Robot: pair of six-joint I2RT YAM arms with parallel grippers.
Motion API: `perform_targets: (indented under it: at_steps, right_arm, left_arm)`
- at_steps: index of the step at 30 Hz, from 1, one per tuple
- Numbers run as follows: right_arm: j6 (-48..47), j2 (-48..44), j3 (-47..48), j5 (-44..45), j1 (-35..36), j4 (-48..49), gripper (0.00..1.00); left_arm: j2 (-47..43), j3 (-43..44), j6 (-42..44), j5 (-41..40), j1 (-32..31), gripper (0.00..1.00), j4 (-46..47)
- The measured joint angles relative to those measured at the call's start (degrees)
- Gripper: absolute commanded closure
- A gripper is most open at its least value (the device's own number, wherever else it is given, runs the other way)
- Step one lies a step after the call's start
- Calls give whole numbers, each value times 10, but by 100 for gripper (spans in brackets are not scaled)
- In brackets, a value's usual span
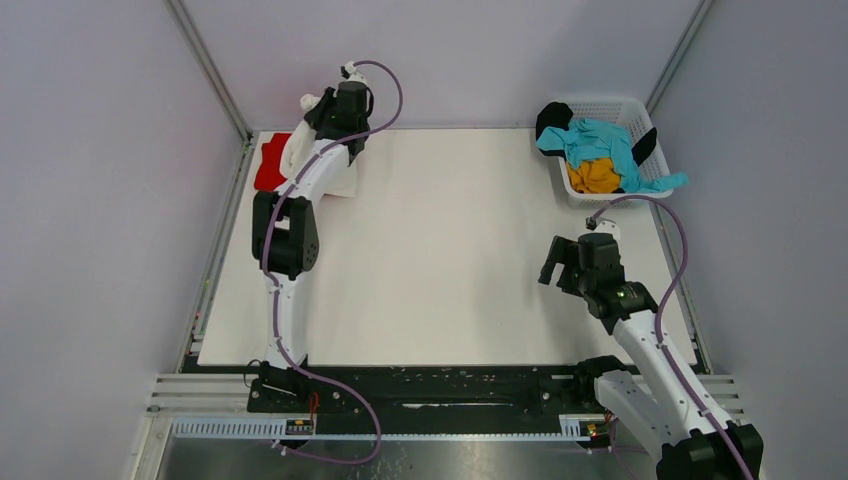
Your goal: Fold and stack the t-shirts
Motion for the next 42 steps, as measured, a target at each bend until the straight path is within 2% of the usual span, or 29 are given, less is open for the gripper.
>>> perform_targets:
  at_steps: [6, 19, 24, 31, 35, 42]
  right_arm:
    - [0, -1, 0, 8, 0, 0, 1]
    - [0, 2, 0, 11, 0, -17, 1]
    - [-4, 20, 0, 13, 0, -18, 0]
    - [-6, 47, 0, 13, 0, -19, 0]
    - [-6, 54, 1, 13, 0, -19, 1]
    - [-7, 63, 10, 17, 0, -22, 1]
  left_arm:
    - [-1, 0, 20, 29, 9, 100, 8]
    - [-16, 16, 4, 124, 74, 100, -28]
    - [10, 57, 0, 143, 92, 100, -18]
    - [55, 71, 1, 183, 104, 100, 19]
    - [91, 84, 6, 188, 109, 91, 47]
    - [128, 97, 17, 188, 117, 87, 101]
